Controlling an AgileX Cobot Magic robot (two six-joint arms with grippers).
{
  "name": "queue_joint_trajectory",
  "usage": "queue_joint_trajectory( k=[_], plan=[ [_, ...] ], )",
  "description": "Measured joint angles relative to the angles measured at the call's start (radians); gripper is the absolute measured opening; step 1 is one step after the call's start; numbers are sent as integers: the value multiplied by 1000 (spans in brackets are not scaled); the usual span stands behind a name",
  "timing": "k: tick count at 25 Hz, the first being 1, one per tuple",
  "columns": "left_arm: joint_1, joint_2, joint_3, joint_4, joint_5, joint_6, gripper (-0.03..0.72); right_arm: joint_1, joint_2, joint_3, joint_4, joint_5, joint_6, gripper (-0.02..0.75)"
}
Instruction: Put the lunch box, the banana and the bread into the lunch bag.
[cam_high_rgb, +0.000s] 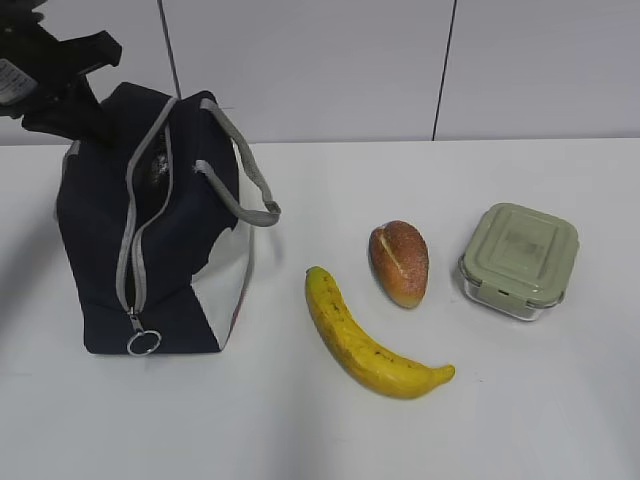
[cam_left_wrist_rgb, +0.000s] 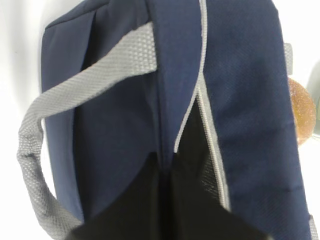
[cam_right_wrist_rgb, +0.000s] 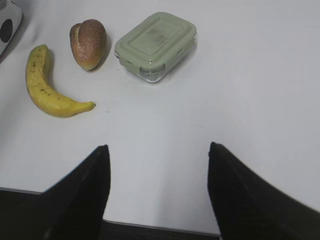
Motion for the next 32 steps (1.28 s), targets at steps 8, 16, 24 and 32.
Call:
queue_joint_trajectory(
  k=[8,16,24,32],
  plan=[
    [0,0,0,0,8,0,-3,0,0,-3,55,-8,6,457],
    [0,0,0,-1,25,0,-3,0,152,-41,101,-276,8,459],
    [0,0,0,-1,32,0,-3,0,580,-54,213,-455,16,459],
    [0,0,0,-1,33,0,-3,0,1035,-188,415,-452,-6,459]
  ],
)
